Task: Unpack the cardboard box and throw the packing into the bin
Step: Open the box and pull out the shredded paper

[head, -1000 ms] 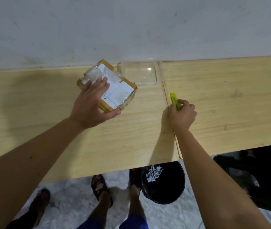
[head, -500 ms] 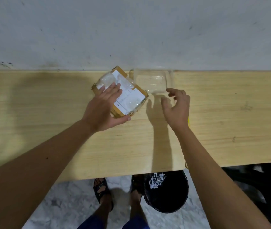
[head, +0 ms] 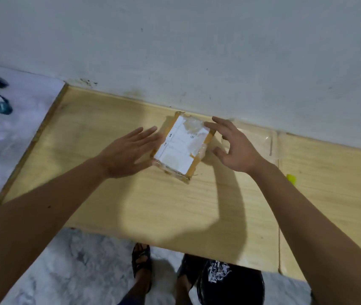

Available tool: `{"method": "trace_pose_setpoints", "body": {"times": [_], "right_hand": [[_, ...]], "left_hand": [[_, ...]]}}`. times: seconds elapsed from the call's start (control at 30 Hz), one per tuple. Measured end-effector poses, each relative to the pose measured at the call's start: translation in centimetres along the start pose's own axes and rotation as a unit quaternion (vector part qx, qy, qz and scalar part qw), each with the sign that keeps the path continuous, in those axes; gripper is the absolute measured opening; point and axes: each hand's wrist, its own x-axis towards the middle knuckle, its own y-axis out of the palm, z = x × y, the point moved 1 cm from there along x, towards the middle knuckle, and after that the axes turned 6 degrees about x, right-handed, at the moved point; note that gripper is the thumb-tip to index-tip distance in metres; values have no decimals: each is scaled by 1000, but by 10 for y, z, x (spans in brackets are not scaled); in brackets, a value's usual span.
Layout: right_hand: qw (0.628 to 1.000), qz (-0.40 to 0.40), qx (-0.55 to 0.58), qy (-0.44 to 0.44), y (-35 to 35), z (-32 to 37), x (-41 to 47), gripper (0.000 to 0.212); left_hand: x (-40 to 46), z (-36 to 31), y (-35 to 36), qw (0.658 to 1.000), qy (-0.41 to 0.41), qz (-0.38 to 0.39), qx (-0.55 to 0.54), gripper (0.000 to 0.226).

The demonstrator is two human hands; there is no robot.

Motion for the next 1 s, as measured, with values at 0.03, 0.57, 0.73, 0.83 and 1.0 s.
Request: {"method": "trace_pose_setpoints", "body": {"times": [0.03, 0.57, 0.73, 0.83, 1.0], "right_hand": [[1000, 11, -6, -8, 2, 1, 5, 74], [993, -92, -36, -67, 43, 32, 11, 49], [989, -100, -60, -91, 41, 40, 13, 39], [987, -106, -47, -113, 38, 44, 20, 39], [979, -156, -11, -133, 28, 59, 43, 25]], "left_hand": [[-4, 10, -1, 1000, -6, 2, 7, 62], [-23, -41, 11, 840, -384, -64, -378, 138], [-26, -22, 17, 846, -363, -49, -387, 154], [-27, -13, 21, 860, -334, -55, -382, 149], [-26, -7, 19, 863, -309, -82, -391, 143]]}}
